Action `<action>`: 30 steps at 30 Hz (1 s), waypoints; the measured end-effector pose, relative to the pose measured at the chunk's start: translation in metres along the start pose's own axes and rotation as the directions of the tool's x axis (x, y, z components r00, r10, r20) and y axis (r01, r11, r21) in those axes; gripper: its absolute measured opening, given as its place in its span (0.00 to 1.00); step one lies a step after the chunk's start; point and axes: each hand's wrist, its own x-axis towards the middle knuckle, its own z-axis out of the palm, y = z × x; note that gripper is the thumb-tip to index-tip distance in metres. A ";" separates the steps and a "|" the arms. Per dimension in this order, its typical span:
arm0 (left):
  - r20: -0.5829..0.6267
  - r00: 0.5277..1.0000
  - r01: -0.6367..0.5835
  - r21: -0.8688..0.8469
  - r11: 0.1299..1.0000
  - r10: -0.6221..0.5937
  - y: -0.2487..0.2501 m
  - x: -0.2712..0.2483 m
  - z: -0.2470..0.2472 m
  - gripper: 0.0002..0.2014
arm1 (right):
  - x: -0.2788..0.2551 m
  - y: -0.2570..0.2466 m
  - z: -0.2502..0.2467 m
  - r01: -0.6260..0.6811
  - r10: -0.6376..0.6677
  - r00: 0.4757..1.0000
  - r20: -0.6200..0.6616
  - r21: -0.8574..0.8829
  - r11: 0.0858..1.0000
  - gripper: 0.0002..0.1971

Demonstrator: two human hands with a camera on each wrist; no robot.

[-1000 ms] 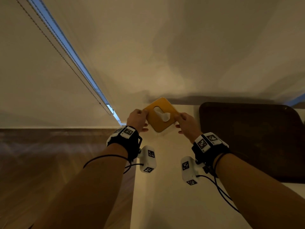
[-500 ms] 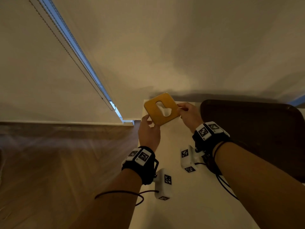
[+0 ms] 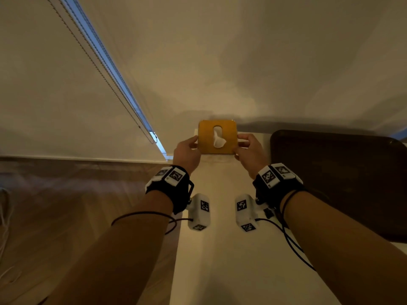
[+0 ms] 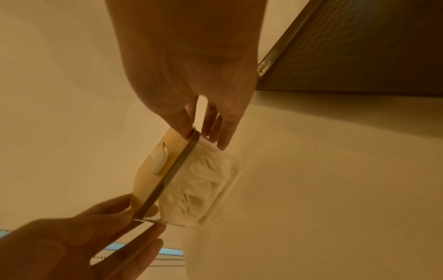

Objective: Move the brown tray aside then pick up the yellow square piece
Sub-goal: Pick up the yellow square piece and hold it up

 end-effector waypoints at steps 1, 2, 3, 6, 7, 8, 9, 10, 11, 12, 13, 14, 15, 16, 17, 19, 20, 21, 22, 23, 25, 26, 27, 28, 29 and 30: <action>0.012 1.000 0.000 0.005 1.000 -0.001 0.002 0.001 -0.003 0.31 | -0.001 0.000 0.002 -0.008 0.008 1.000 0.002 0.017 1.000 0.15; 0.022 1.000 0.003 0.003 1.000 -0.003 0.003 0.002 -0.005 0.30 | -0.001 -0.001 0.004 -0.011 0.011 1.000 0.001 0.034 0.999 0.16; 0.032 0.999 0.003 0.000 1.000 -0.003 0.004 0.002 -0.007 0.30 | -0.002 -0.001 0.005 -0.011 0.011 1.000 -0.002 0.046 0.999 0.18; 0.060 0.998 -0.004 -0.012 1.000 0.004 0.003 0.006 -0.011 0.30 | -0.003 0.000 0.009 -0.011 0.012 1.000 -0.017 0.067 0.998 0.20; 0.062 0.998 -0.007 -0.015 1.000 0.008 0.003 0.007 -0.012 0.30 | -0.003 0.000 0.010 -0.011 0.013 1.000 -0.020 0.073 0.997 0.19; 0.062 0.998 -0.007 -0.018 1.000 0.009 0.002 0.007 -0.012 0.30 | -0.003 0.000 0.011 -0.011 0.012 1.000 -0.023 0.077 0.997 0.19; 0.062 0.998 -0.004 -0.024 1.000 0.005 0.003 0.007 -0.012 0.30 | -0.003 0.000 0.011 -0.009 0.011 1.000 -0.026 0.079 0.997 0.18; 0.062 0.998 0.000 -0.031 1.000 0.002 0.003 0.008 -0.012 0.29 | -0.002 0.001 0.012 -0.005 0.007 1.000 -0.028 0.081 0.997 0.19; 0.065 0.998 0.002 -0.035 0.999 0.001 0.003 0.008 -0.012 0.29 | -0.002 0.001 0.012 -0.003 0.006 1.000 -0.030 0.080 0.997 0.19; 0.069 0.998 0.002 -0.039 0.999 0.001 0.003 0.009 -0.013 0.29 | -0.002 0.001 0.012 0.001 0.002 0.999 -0.033 0.080 0.997 0.19; 0.073 0.997 0.002 -0.040 0.999 0.001 0.003 0.009 -0.013 0.29 | -0.002 0.001 0.013 0.001 0.002 0.999 -0.032 0.078 0.997 0.19; 0.075 0.997 0.001 -0.040 0.999 0.002 0.003 0.010 -0.013 0.29 | -0.002 0.001 0.013 0.002 0.001 0.999 -0.033 0.081 0.997 0.20; 0.074 0.997 0.003 -0.038 0.999 0.000 0.003 0.010 -0.014 0.29 | -0.002 -0.001 0.013 -0.001 0.003 1.000 -0.030 0.077 0.997 0.20; 0.072 0.997 0.005 -0.040 0.999 -0.002 0.003 0.012 -0.015 0.29 | -0.001 -0.001 0.014 0.000 0.002 1.000 -0.026 0.077 0.997 0.20; 0.070 0.998 0.010 -0.041 0.999 -0.007 0.003 0.012 -0.015 0.29 | 0.000 -0.001 0.014 -0.002 0.003 1.000 -0.025 0.073 0.997 0.20; 0.064 0.998 0.021 -0.047 0.999 -0.018 0.003 0.012 -0.015 0.29 | 0.001 -0.002 0.014 0.000 0.003 0.999 -0.033 0.071 0.997 0.20; 0.062 0.998 0.021 -0.052 0.998 -0.018 0.003 0.013 -0.015 0.29 | 0.001 -0.001 0.014 0.004 -0.001 0.999 -0.036 0.070 0.998 0.20; 0.065 0.998 0.018 -0.055 0.998 -0.014 0.003 0.013 -0.015 0.29 | 0.001 0.000 0.014 0.004 -0.001 0.999 -0.036 0.073 0.997 0.19; 0.068 0.998 0.013 -0.055 0.998 -0.010 0.002 0.014 -0.015 0.28 | 0.002 0.001 0.014 0.008 -0.005 0.999 -0.034 0.079 0.997 0.19; 0.070 0.997 0.013 -0.053 0.999 -0.010 0.003 0.013 -0.015 0.28 | 0.001 0.001 0.014 0.004 -0.001 1.000 -0.031 0.087 0.996 0.19; 0.071 0.997 0.017 -0.061 0.998 -0.013 0.002 0.014 -0.015 0.28 | 0.002 0.002 0.014 0.003 0.000 1.000 -0.030 0.094 0.996 0.19; 0.065 0.998 0.016 -0.068 0.998 -0.011 0.002 0.015 -0.015 0.28 | 0.004 0.003 0.014 0.004 -0.001 1.000 -0.031 0.096 0.995 0.20; 0.062 0.998 0.015 -0.072 0.997 -0.011 0.004 0.014 -0.016 0.28 | 0.003 0.002 0.014 0.000 0.002 1.000 -0.028 0.099 0.995 0.20; 0.061 0.998 0.015 -0.073 0.997 -0.010 0.002 0.014 -0.015 0.28 | 0.004 0.005 0.014 0.001 0.002 1.000 -0.026 0.102 0.995 0.20; 0.066 0.998 0.018 -0.076 0.997 -0.013 0.002 0.014 -0.015 0.28 | 0.004 0.003 0.014 -0.005 0.007 1.000 -0.022 0.100 0.995 0.20; 0.068 0.998 0.019 -0.081 0.997 -0.013 0.000 0.014 -0.015 0.28 | 0.005 0.004 0.014 -0.004 0.006 1.000 -0.021 0.103 0.995 0.20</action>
